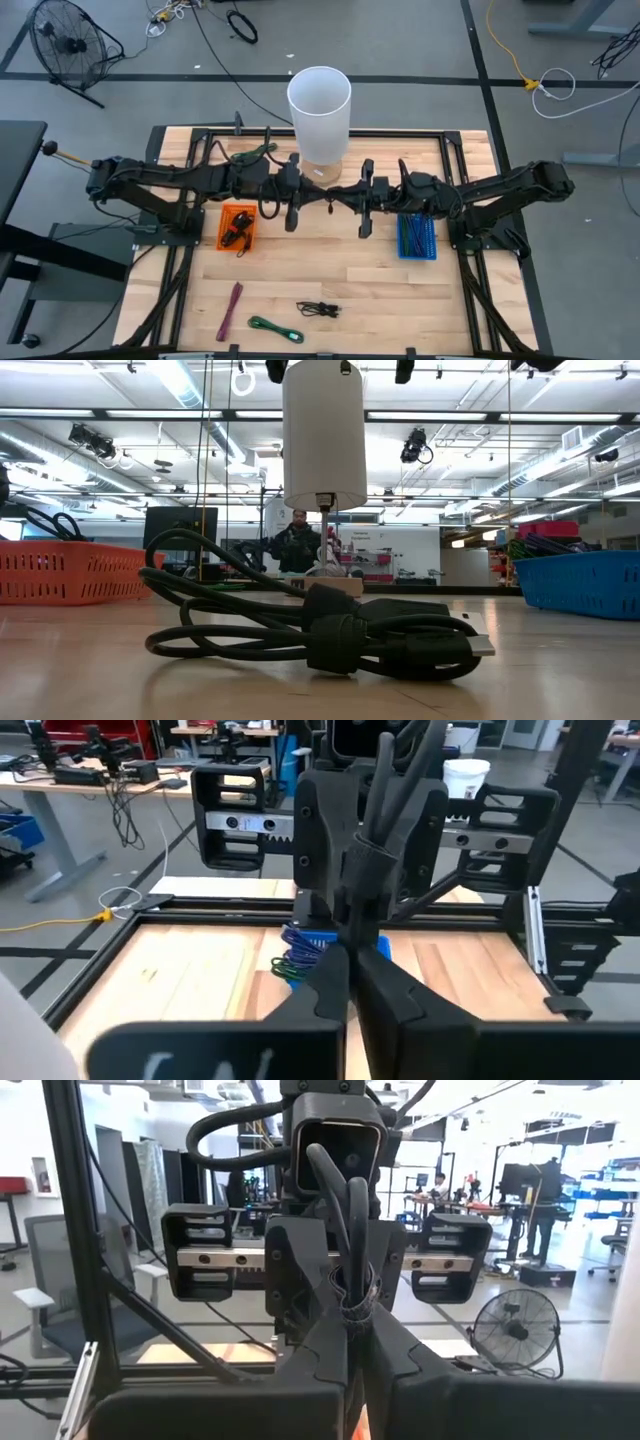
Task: Pick & Place USB Port
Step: Put the black charger cable into the orange bin, then put the green charger cable into the blue bin
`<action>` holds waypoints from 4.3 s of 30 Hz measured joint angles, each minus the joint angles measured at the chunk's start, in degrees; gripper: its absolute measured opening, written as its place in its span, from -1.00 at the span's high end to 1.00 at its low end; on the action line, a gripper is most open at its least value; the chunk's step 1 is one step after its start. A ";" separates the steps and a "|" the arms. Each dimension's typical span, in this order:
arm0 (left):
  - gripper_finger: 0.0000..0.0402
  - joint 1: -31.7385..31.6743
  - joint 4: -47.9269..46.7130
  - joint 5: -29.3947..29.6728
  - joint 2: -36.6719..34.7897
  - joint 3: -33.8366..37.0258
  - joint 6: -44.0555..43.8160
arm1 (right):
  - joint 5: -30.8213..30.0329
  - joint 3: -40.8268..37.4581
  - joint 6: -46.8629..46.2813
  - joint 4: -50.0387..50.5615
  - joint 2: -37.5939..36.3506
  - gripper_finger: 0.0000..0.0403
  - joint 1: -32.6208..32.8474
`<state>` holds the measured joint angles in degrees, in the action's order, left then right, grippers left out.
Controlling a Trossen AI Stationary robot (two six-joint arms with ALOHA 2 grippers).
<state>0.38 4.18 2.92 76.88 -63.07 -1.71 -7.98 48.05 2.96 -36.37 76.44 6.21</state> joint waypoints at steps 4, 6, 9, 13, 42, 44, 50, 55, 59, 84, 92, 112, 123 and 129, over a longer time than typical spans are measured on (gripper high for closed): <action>0.97 0.00 -0.39 0.34 0.03 0.02 0.81 | -0.12 0.00 -0.43 0.93 -0.02 0.98 -0.25; 0.98 0.00 -0.56 0.66 0.07 0.02 0.89 | -1.27 0.00 -0.37 1.05 -0.02 0.95 -0.25; 0.98 0.04 -1.31 2.96 0.13 0.02 0.89 | -1.70 0.00 0.39 1.48 0.06 0.85 -0.37; 0.99 0.07 -2.48 4.23 0.21 0.02 0.91 | -3.99 0.09 0.44 3.66 0.07 0.66 -0.36; 0.99 4.38 -62.52 22.77 -6.23 0.07 -36.35 | -18.60 0.11 -7.05 29.38 -6.84 0.17 -0.64; 0.99 6.16 -68.53 21.75 -7.79 0.07 -43.58 | -18.57 0.09 -7.04 30.12 -6.84 0.19 -0.62; 0.99 12.68 -75.76 16.68 -9.53 0.04 -58.23 | -18.43 0.11 -7.01 29.82 -6.86 0.23 -0.65; 0.99 16.17 -77.72 16.16 -9.46 3.25 -66.78 | -17.98 0.11 -7.01 29.96 -6.86 0.23 -0.60; 0.99 16.87 -76.42 12.80 -9.44 8.77 -70.75 | -18.02 0.11 -6.99 30.14 -6.86 0.23 -0.60; 0.68 15.43 -73.53 7.61 -9.40 13.68 -69.42 | -18.09 0.09 -6.97 30.07 -6.86 0.23 -0.60; 0.65 13.61 -74.32 23.55 -9.40 13.48 -52.72 | -18.11 0.09 -7.00 30.04 -6.86 0.23 -0.60; 0.64 -9.63 -65.34 72.33 -9.42 14.00 -12.48 | -18.11 0.07 -9.48 30.04 -6.84 0.23 -0.58; 0.64 -34.70 -22.79 36.75 -9.40 23.41 30.50 | -18.00 0.04 -11.13 30.54 -6.84 0.23 -0.60; 0.64 -48.65 -21.56 14.75 -9.28 23.74 30.42 | -18.00 0.04 -13.02 31.29 -6.82 0.23 -0.60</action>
<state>-48.27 -17.38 17.67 67.60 -39.33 28.72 -25.98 48.10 -10.07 -5.08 69.63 5.61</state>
